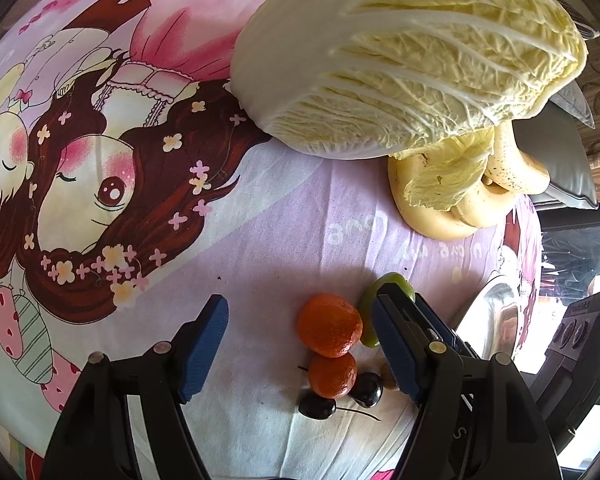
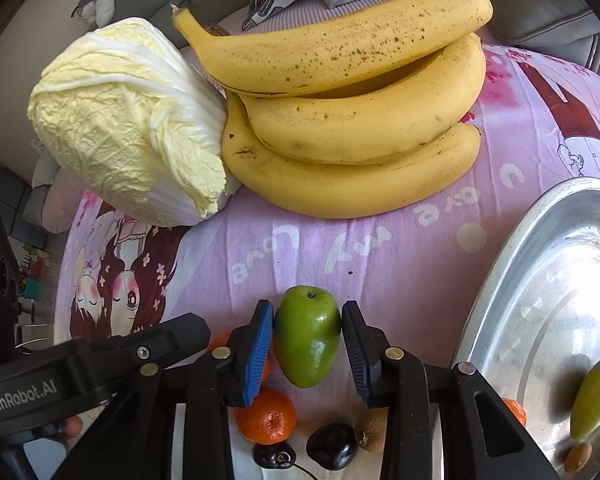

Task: Organize fruits
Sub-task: 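Close the right gripper on the green apple while the left gripper grasps a tangerine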

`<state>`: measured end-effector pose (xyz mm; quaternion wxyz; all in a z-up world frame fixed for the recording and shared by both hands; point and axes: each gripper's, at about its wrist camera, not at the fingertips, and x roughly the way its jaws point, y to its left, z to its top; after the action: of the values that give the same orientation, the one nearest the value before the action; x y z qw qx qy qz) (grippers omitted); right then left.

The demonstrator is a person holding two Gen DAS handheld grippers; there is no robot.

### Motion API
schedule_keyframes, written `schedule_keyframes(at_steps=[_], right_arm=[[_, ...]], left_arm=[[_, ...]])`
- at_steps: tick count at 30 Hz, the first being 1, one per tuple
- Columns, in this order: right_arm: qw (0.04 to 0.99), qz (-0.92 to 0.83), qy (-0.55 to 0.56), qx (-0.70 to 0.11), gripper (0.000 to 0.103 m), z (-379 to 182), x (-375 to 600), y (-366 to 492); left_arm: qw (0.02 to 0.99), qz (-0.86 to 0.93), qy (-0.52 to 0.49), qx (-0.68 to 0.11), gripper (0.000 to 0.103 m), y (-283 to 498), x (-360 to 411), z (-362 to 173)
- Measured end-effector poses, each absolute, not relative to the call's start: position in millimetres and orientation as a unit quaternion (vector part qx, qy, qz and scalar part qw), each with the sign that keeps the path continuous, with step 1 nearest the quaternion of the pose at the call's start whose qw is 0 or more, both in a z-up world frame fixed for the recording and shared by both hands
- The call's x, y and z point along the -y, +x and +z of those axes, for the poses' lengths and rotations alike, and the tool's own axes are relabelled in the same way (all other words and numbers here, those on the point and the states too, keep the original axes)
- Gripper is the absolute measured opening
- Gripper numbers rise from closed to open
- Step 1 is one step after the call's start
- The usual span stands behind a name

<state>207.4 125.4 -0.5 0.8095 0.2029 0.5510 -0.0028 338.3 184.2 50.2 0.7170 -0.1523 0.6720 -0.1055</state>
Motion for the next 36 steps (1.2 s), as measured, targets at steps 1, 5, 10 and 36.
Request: schedule_keyframes(at_steps=[1,5,10,36], right_arm=[[0.808,-0.005,0.203,-0.553,0.038,-0.4,-124.0,206.2],[0.805,-0.005,0.212,-0.555,0.038,-0.5,-120.7,202.3],[0.798,-0.004,0.224,-0.559,0.039,-2.6,-119.3,194.1],[0.802,-0.005,0.194,-0.565,0.040,-9.1,-133.8,181.6]], left_arm=[[0.718,-0.105,-0.148,-0.671,0.073,338.0,-182.8,50.5],[0.722,-0.113,-0.143,-0.667,0.072,335.6,-179.2,52.2],[0.714,-0.114,-0.150,-0.674,0.072,332.6,-179.5,44.2],[0.686,-0.136,-0.155,-0.697,0.050,315.0,-145.9,13.3]])
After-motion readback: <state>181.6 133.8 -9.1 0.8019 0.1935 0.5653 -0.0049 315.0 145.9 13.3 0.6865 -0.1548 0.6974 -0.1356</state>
